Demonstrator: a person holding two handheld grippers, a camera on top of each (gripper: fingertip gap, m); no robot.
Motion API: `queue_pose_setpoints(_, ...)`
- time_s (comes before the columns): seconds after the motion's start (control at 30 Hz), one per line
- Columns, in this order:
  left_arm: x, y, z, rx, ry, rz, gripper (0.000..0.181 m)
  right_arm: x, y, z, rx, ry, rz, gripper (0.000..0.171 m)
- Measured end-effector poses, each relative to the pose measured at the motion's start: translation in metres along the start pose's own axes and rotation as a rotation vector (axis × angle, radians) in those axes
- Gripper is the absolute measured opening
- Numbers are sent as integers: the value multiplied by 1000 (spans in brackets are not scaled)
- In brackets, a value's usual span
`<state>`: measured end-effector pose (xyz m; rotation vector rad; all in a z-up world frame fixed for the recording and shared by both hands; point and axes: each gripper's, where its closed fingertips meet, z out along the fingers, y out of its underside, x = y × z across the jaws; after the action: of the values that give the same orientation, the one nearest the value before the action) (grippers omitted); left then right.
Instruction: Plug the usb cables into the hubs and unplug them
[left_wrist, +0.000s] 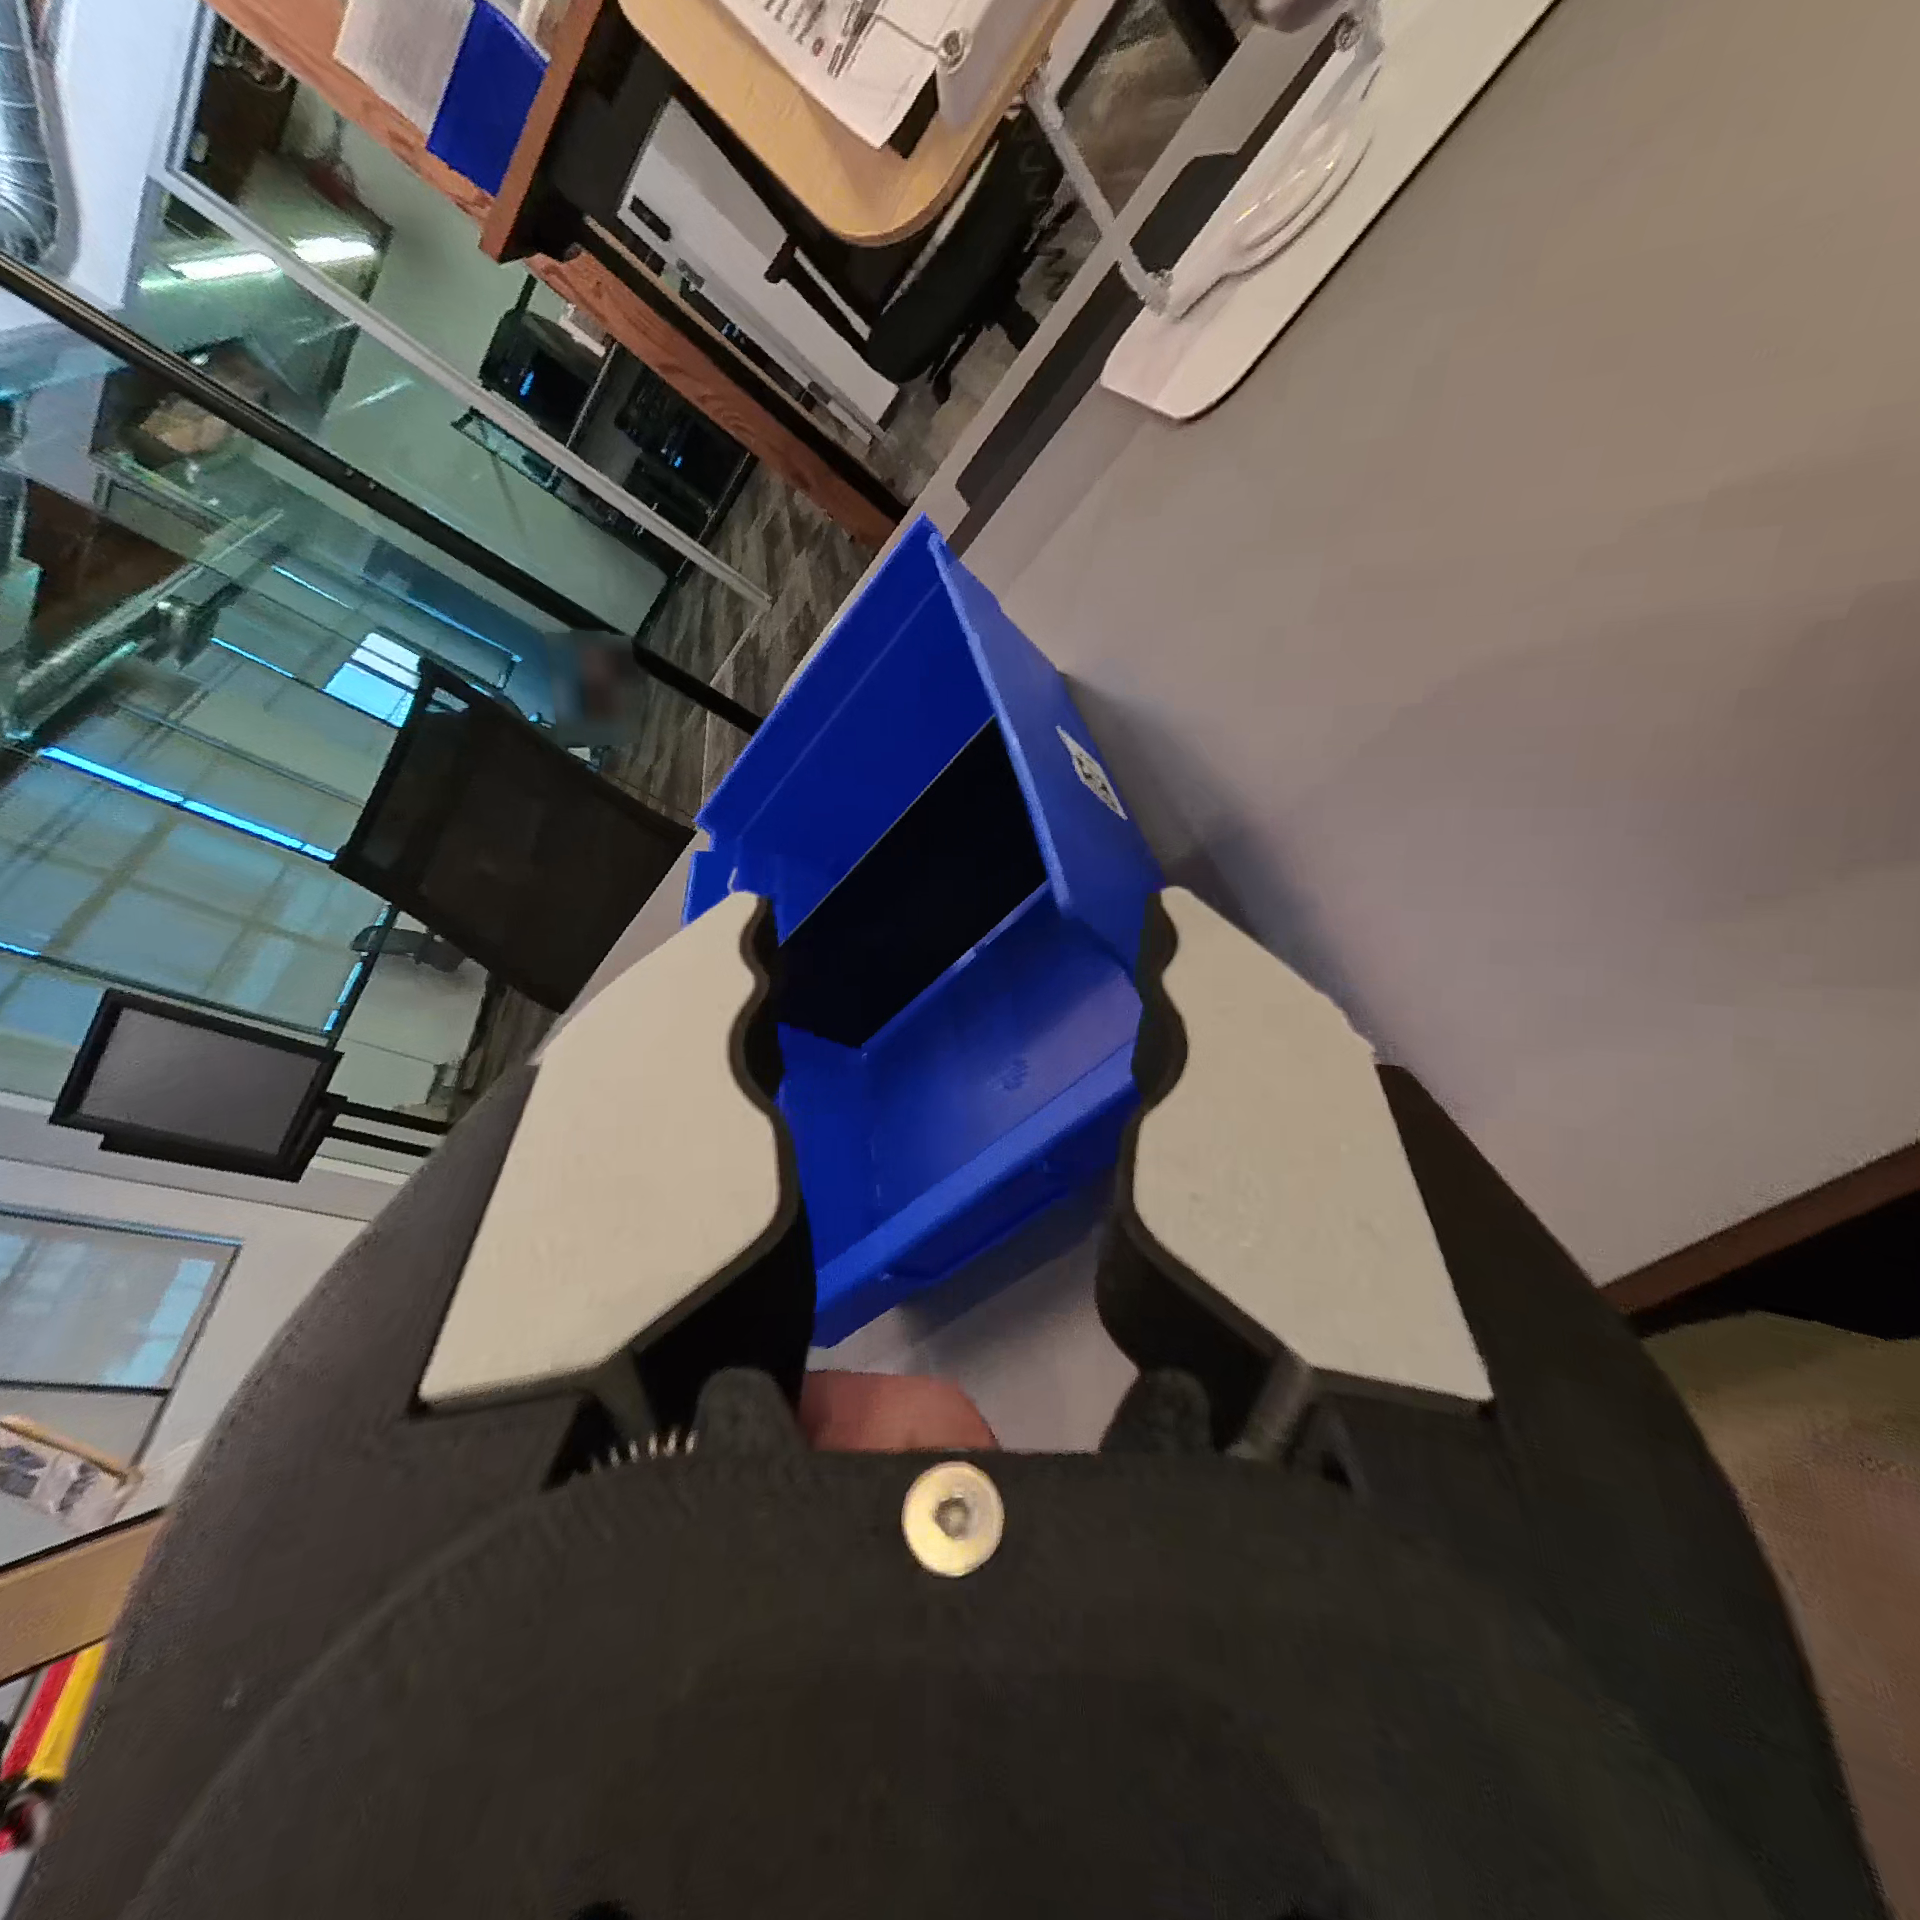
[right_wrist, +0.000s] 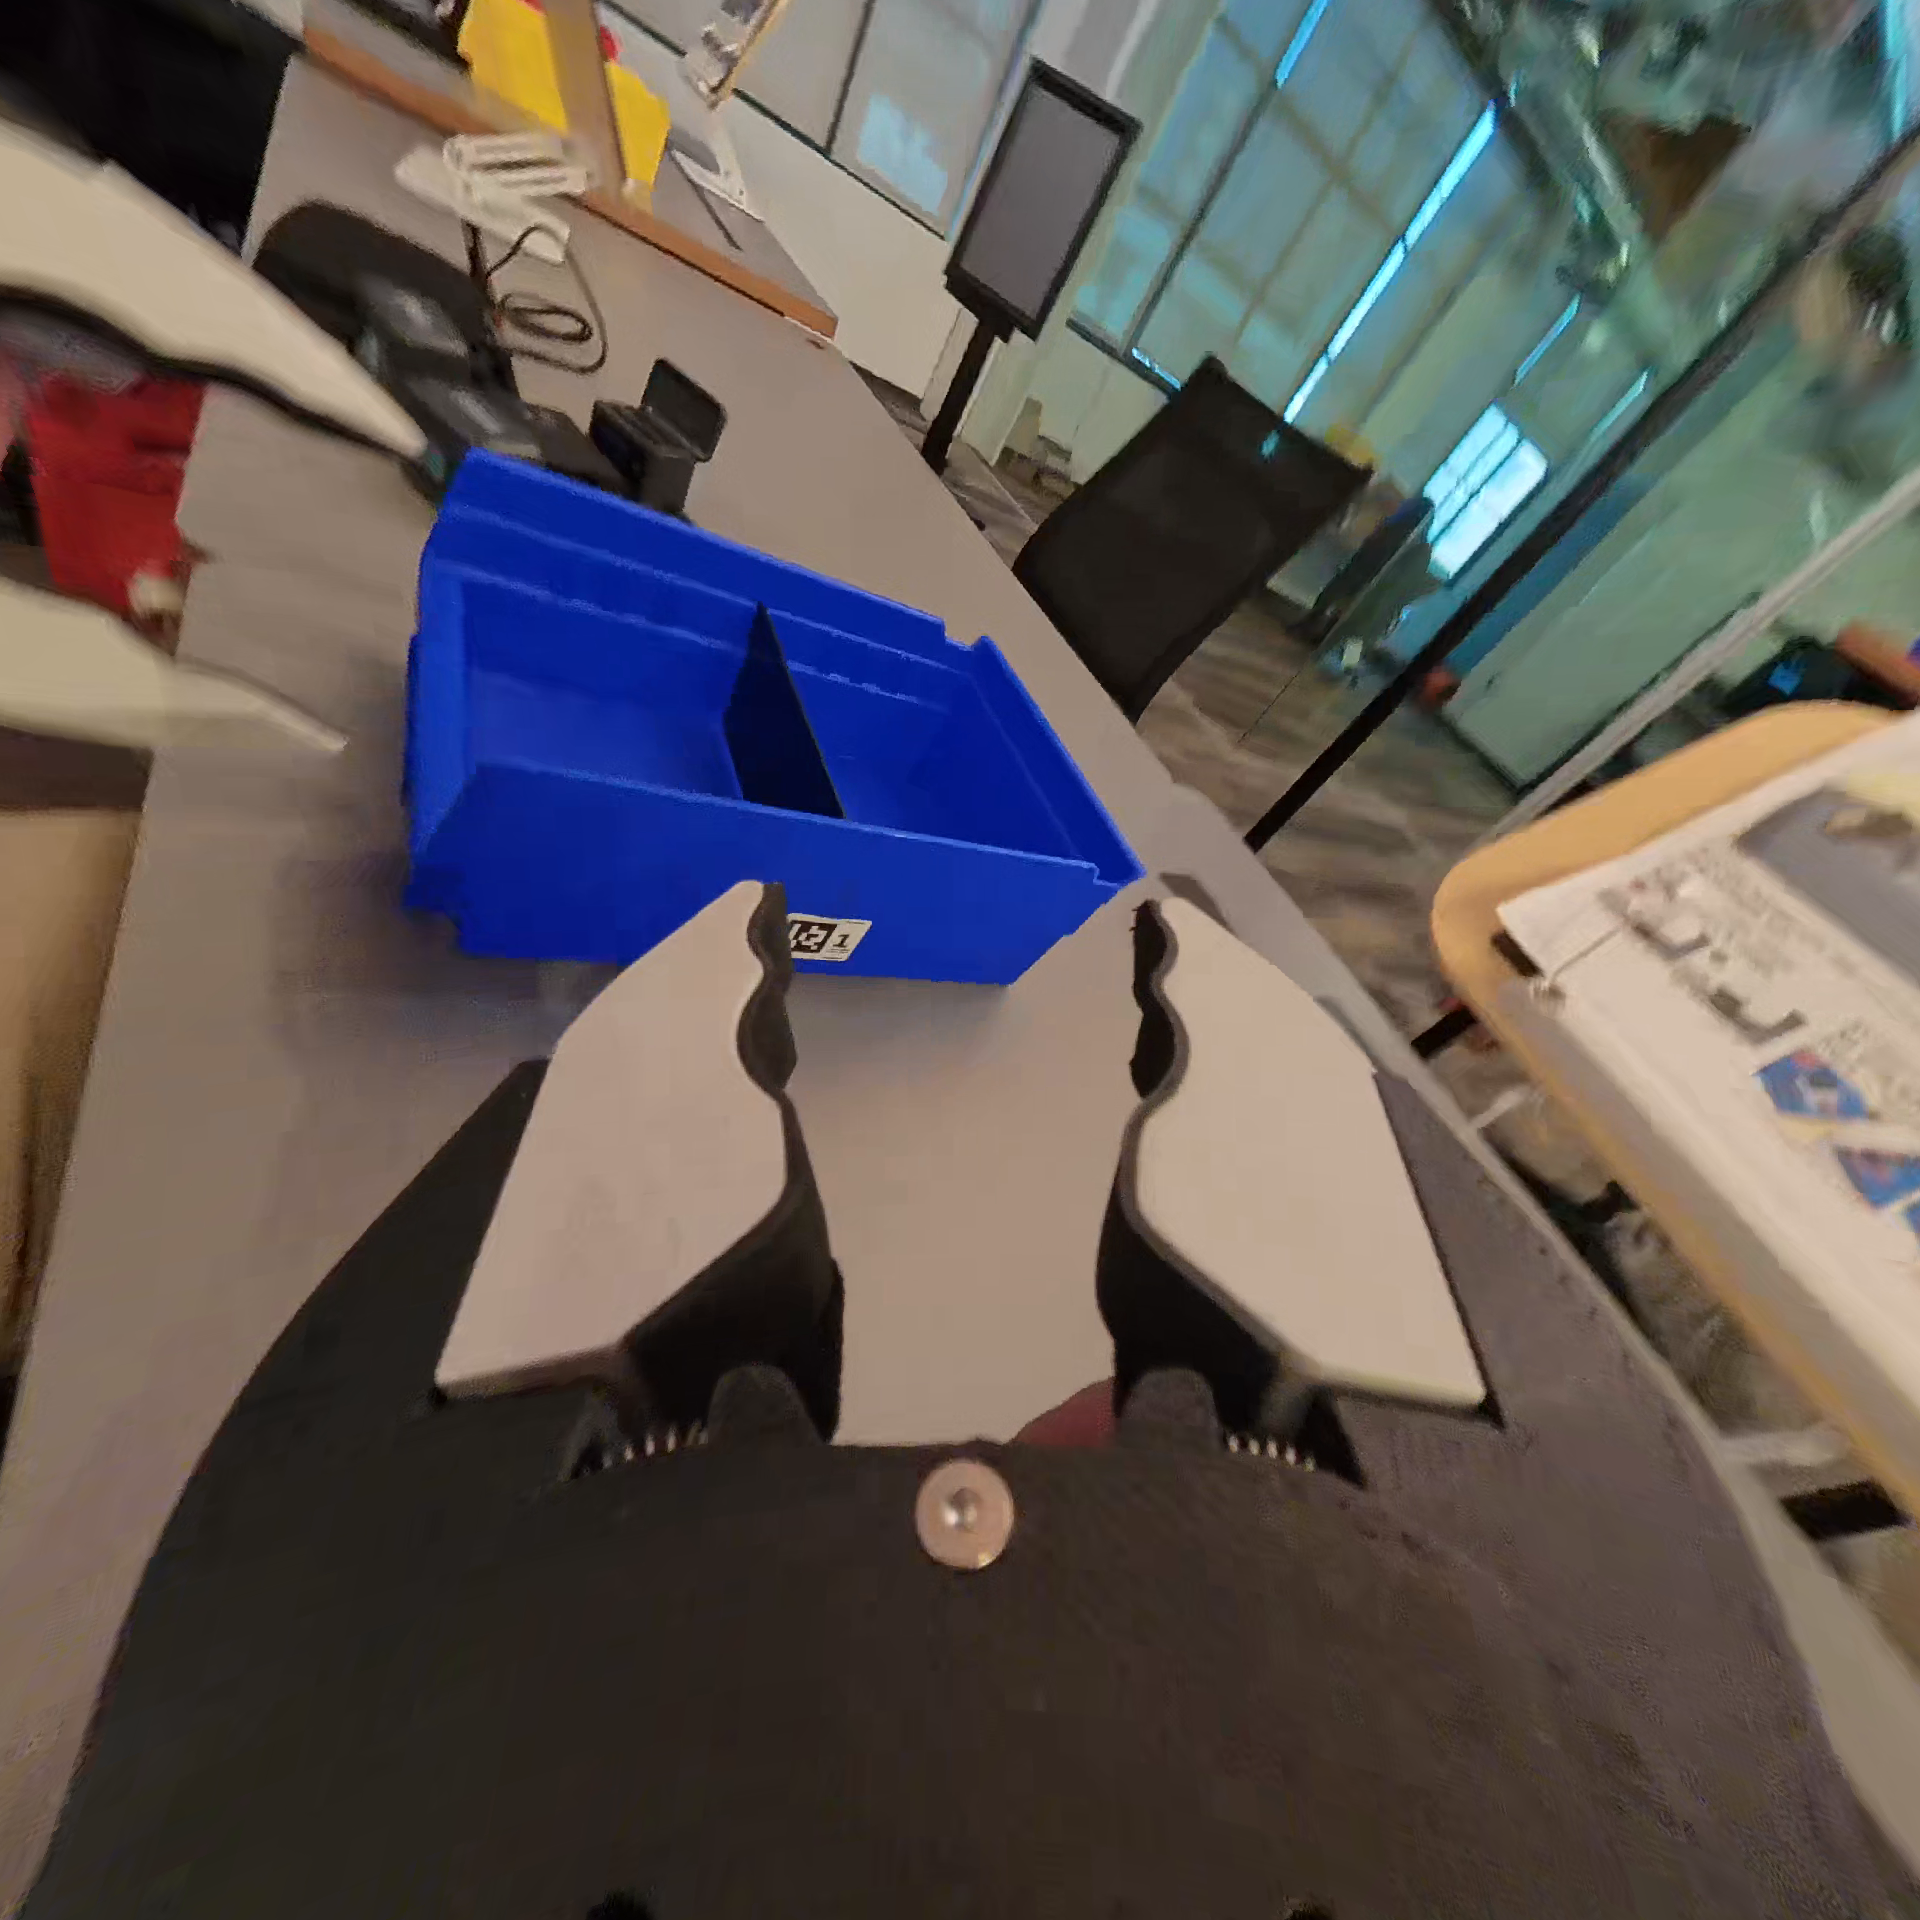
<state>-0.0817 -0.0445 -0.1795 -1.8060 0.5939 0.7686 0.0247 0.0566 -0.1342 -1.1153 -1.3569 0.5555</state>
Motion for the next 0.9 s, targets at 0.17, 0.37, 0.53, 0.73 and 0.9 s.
queue_pose_setpoints(0.17,-16,3,0,60,-14,-157,74,-14,13,5,-24,-43,-37,62)
queue_pose_setpoints(0.37,-39,8,-7,91,-76,-276,80,-8,25,10,-50,-56,32,72)
queue_pose_setpoints(0.53,-32,6,1,101,-70,-262,81,-9,34,15,-80,-74,82,90)
queue_pose_setpoints(0.73,-10,-16,14,166,6,-260,80,1,47,12,-106,-41,139,108)
queue_pose_setpoints(0.9,6,-34,26,195,69,-238,83,3,66,0,-168,-26,149,113)
